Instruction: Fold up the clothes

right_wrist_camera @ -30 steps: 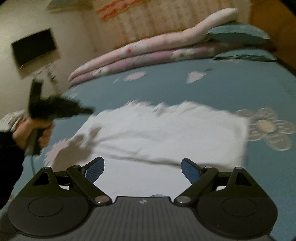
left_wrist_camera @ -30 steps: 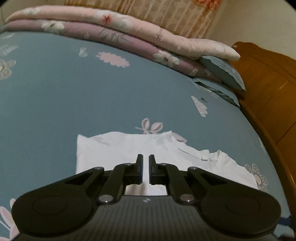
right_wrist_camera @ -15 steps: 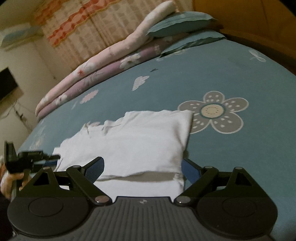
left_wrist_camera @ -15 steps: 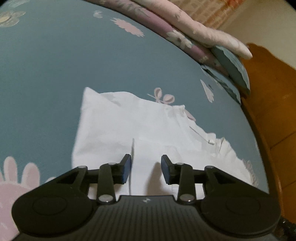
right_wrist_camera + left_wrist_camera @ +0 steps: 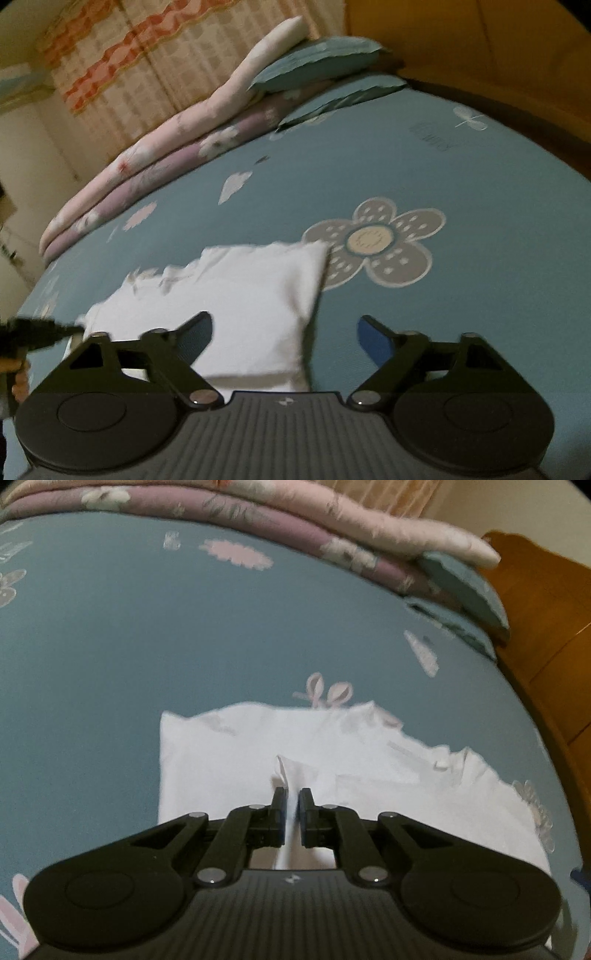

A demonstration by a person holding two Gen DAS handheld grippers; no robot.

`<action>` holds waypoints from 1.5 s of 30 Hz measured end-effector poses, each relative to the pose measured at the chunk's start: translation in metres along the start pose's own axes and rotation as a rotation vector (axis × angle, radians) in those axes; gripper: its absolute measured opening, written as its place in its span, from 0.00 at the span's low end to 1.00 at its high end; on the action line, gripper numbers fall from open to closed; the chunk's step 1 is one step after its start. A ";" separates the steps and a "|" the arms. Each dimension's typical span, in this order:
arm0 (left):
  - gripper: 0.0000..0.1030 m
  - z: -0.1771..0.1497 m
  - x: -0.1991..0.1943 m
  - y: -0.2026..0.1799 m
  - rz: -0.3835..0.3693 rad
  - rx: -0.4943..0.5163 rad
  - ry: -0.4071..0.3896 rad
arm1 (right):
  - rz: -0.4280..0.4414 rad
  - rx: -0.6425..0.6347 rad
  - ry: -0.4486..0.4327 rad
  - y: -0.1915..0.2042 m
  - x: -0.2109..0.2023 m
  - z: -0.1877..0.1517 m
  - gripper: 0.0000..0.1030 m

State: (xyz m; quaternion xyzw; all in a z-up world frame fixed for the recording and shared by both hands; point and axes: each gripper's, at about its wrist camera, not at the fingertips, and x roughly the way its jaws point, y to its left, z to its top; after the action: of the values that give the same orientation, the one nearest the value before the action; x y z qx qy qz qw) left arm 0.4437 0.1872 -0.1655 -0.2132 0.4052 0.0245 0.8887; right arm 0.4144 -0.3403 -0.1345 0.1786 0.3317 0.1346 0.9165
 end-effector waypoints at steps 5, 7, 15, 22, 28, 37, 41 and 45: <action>0.20 0.000 -0.018 0.010 0.001 -0.024 -0.009 | 0.015 -0.163 0.011 0.025 0.019 -0.004 0.36; 0.23 0.002 -0.027 0.002 -0.012 -0.001 -0.011 | 0.026 -0.230 0.055 0.039 0.031 -0.011 0.33; 0.47 0.004 -0.036 -0.084 -0.184 0.184 0.041 | 0.050 -0.233 0.226 0.038 0.046 -0.026 0.36; 0.49 0.000 0.021 -0.199 -0.393 0.242 0.207 | 0.081 -0.237 0.180 0.032 0.036 -0.030 0.44; 0.49 -0.027 0.081 -0.272 -0.487 0.245 0.349 | 0.106 -0.255 0.158 0.026 0.025 -0.036 0.58; 0.53 -0.035 0.146 -0.319 -0.499 0.200 0.368 | 0.149 -0.228 0.171 0.010 0.013 -0.041 0.62; 0.53 -0.025 0.167 -0.331 -0.488 0.184 0.334 | 0.141 -0.226 0.167 0.005 0.009 -0.041 0.66; 0.53 -0.020 0.172 -0.336 -0.478 0.146 0.317 | 0.130 -0.211 0.167 0.001 0.006 -0.041 0.71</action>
State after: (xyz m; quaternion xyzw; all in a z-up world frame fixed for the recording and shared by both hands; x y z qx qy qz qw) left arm 0.6173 -0.1482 -0.1822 -0.2392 0.4779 -0.2485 0.8079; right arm 0.3916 -0.3272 -0.1671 0.0905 0.3783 0.2424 0.8888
